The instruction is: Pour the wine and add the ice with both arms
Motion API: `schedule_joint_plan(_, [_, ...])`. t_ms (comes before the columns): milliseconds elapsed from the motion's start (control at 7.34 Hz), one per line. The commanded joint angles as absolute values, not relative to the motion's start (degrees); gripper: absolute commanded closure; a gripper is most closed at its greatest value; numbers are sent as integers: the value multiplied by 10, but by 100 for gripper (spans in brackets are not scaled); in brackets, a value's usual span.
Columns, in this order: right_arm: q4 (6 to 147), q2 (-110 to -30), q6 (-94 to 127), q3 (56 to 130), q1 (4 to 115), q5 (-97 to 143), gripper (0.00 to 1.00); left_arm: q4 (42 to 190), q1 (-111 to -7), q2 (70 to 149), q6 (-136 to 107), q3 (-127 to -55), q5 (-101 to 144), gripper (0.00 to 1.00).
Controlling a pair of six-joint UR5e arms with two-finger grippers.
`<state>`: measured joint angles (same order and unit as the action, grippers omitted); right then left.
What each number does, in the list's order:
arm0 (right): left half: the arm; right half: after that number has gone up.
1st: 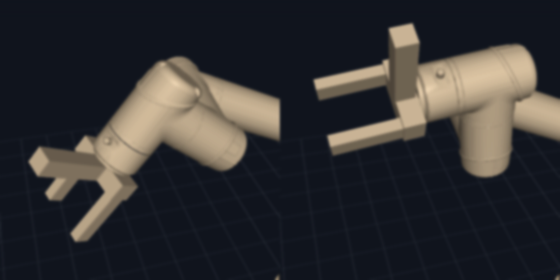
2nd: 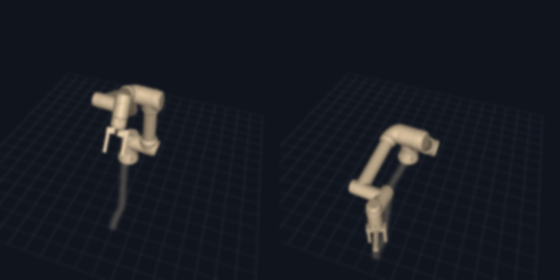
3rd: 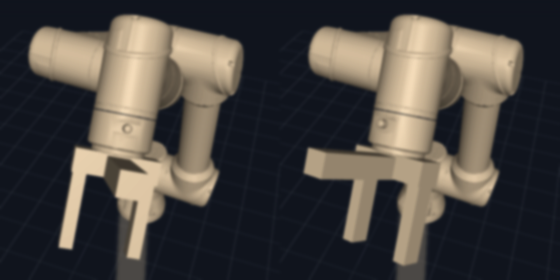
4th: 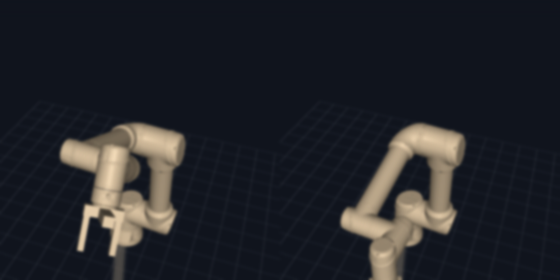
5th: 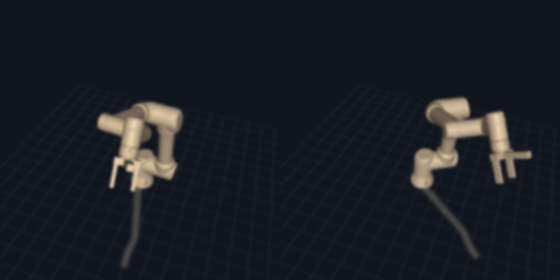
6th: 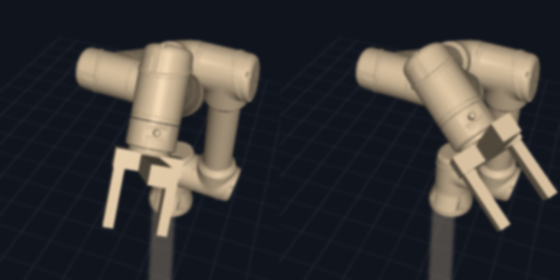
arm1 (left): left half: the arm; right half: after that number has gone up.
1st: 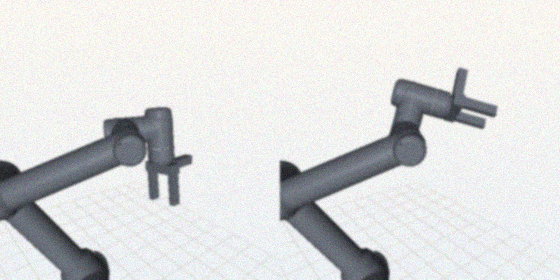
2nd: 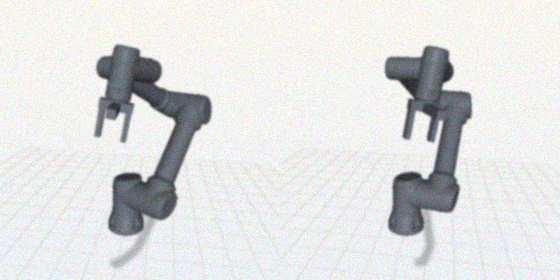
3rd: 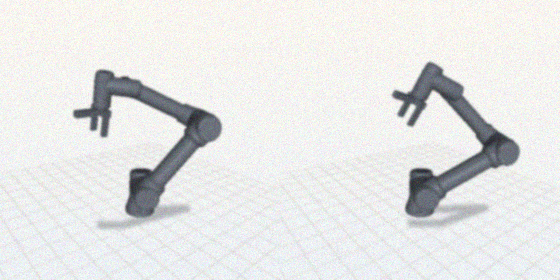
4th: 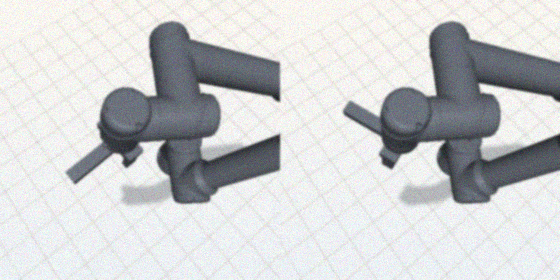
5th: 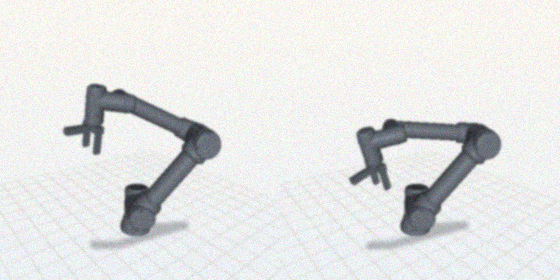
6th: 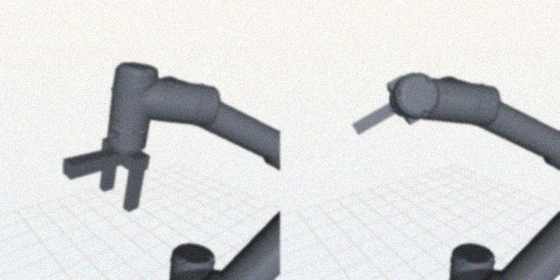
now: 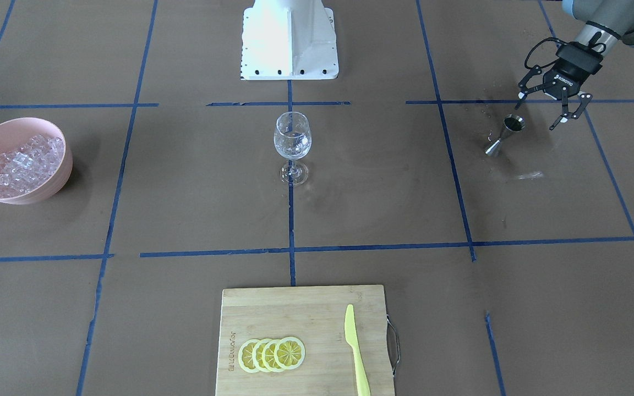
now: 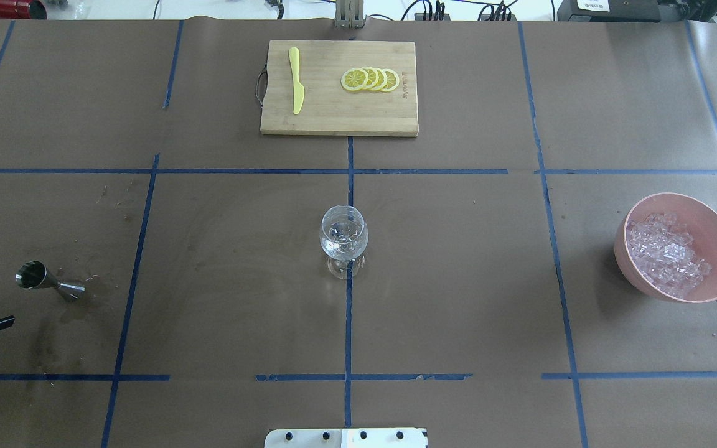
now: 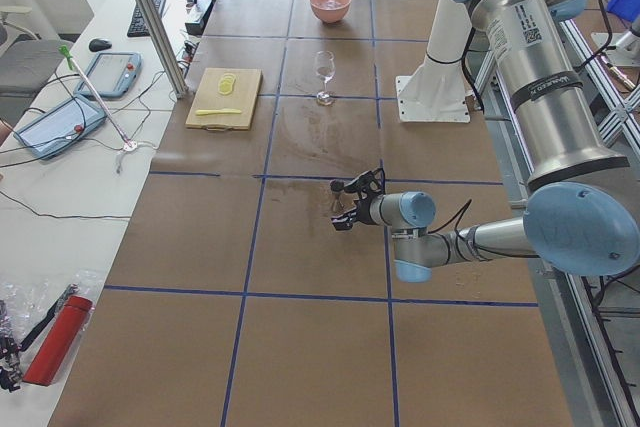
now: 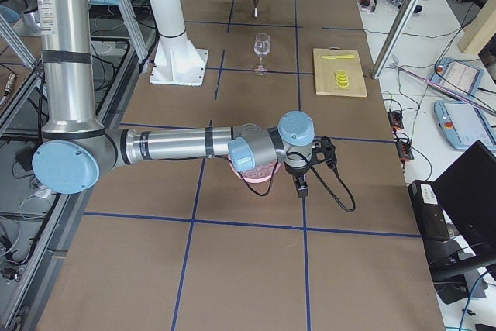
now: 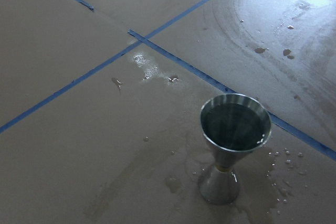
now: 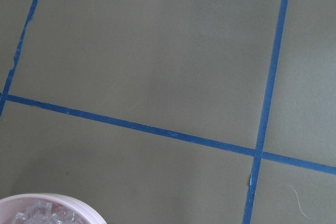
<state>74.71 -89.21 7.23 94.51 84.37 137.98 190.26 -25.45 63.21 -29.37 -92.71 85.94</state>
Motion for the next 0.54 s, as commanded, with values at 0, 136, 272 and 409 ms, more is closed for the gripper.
schedule_joint_plan(0, [747,-892,73,947,844,1380,0,1902,-217,642,-356,-922,844,1])
schedule_joint_plan(136, [747,-892,72,947,844,1379,0,1902,-200,654,-383,-918,795,1])
schedule_joint_plan(272, [747,-891,72,947,844,1379,0,1903,-166,664,-428,-913,721,1])
schedule_joint_plan(409, [747,-891,72,947,844,1379,0,1906,-138,668,-468,-914,650,1])
